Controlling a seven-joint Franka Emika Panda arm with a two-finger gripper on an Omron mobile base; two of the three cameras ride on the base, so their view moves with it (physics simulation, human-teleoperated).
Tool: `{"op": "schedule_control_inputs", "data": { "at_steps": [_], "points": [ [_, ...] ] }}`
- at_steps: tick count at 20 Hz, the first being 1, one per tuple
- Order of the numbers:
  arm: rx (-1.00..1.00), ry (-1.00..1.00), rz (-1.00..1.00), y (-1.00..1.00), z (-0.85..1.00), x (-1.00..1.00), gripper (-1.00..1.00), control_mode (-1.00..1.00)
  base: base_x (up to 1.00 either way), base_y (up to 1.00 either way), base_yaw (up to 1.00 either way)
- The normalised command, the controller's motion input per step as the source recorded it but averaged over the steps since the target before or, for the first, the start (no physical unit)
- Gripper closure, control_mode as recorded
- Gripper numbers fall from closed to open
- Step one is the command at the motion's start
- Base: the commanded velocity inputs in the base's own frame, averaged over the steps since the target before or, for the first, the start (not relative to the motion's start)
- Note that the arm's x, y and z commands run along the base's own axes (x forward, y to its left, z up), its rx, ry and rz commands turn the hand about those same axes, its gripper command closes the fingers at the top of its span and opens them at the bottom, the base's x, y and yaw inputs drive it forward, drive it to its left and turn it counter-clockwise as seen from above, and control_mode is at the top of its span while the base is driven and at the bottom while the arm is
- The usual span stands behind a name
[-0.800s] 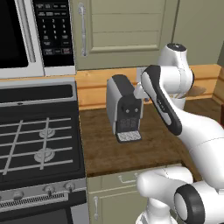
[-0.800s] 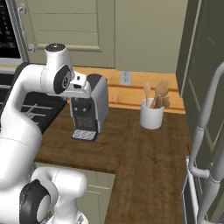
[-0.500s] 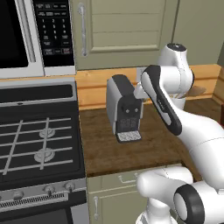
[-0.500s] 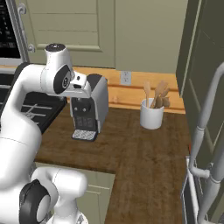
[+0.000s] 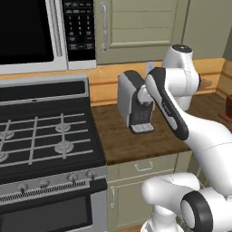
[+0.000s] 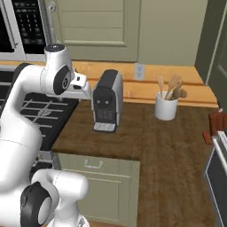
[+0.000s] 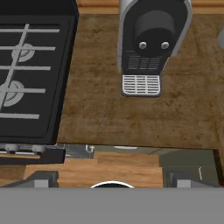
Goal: Take a straw from the drawer in front and place it inside the glass cup on the dining counter.
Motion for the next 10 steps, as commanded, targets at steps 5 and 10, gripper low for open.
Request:
{"op": "schedule_control_inputs", "data": {
  "at_steps": [5, 10],
  "points": [
    [0.0, 0.0, 0.0, 0.0, 0.0, 0.0, -1.0, 1.0, -0.06, 0.78, -0.54],
    [0.0, 0.0, 0.0, 0.0, 0.0, 0.0, -1.0, 1.0, -0.02, 0.61, -0.69]
  ]
}}
